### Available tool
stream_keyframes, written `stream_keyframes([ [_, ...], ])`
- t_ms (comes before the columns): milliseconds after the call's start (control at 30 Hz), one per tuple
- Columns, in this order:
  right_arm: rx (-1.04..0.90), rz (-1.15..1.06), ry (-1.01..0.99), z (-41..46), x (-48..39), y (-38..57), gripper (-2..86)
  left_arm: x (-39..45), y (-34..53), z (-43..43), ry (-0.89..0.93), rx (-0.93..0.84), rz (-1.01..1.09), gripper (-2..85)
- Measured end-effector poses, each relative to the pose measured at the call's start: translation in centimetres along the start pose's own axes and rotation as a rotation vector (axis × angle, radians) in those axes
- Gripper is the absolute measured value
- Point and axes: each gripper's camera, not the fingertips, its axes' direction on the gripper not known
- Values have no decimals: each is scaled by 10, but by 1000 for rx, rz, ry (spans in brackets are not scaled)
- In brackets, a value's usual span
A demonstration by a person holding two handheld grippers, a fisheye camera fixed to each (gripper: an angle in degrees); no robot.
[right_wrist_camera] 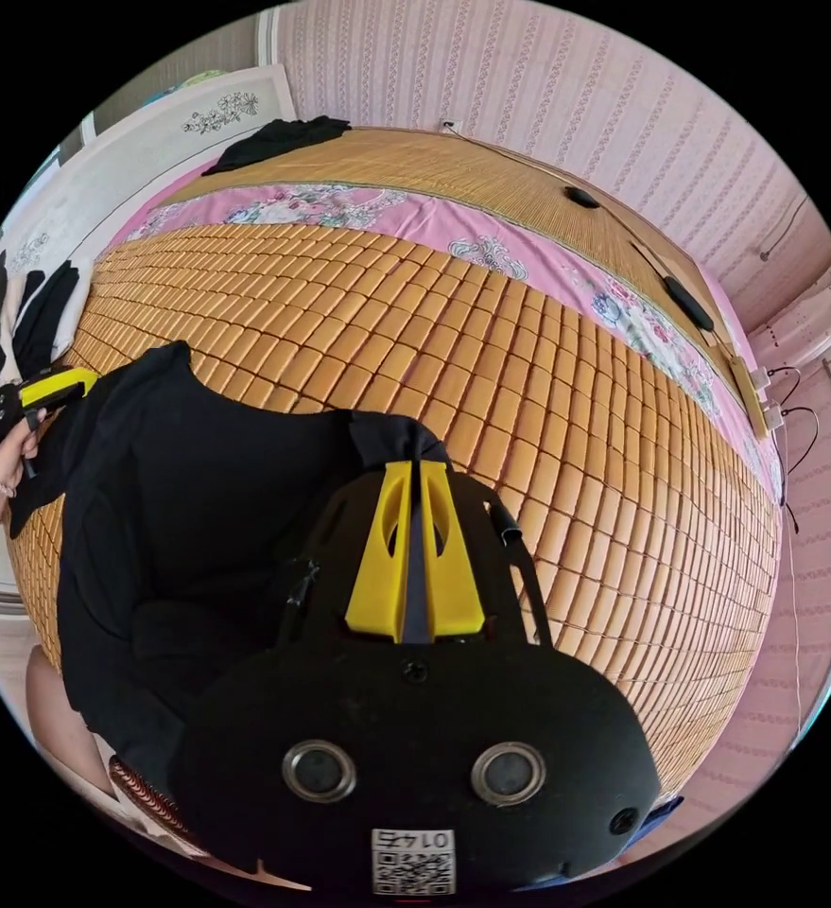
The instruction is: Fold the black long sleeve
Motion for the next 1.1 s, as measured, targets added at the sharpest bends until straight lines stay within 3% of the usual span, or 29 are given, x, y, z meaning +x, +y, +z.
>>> stream_keyframes([
  [167, 54, 90, -89, -22, 22, 6, 40, -7, -26, 3, 73, -2, -100, -2],
  [300, 116, 41, -157, -73, 14, 80, 65, 21, 18, -54, 201, 76, 37, 19],
  [500, -280, 162, -246, -85, -28, 253, 103, 103, 150, -65, 407, -233, 142, 73],
  [667, -448, 330, -325, -71, -42, 319, 115, 150, 176, -27, 395, -448, 105, 103],
  [767, -475, 309, -206, -63, -54, 326, 67, 163, 160, -16, 297, -468, 121, 54],
  [867, -517, 300, -260, -62, -60, 333, 12, 170, 148, -8, 365, -522, 156, 7],
  [1100, -535, 360, -275, -60, -61, 361, 2, 189, 137, 16, 342, -591, 187, -7],
])
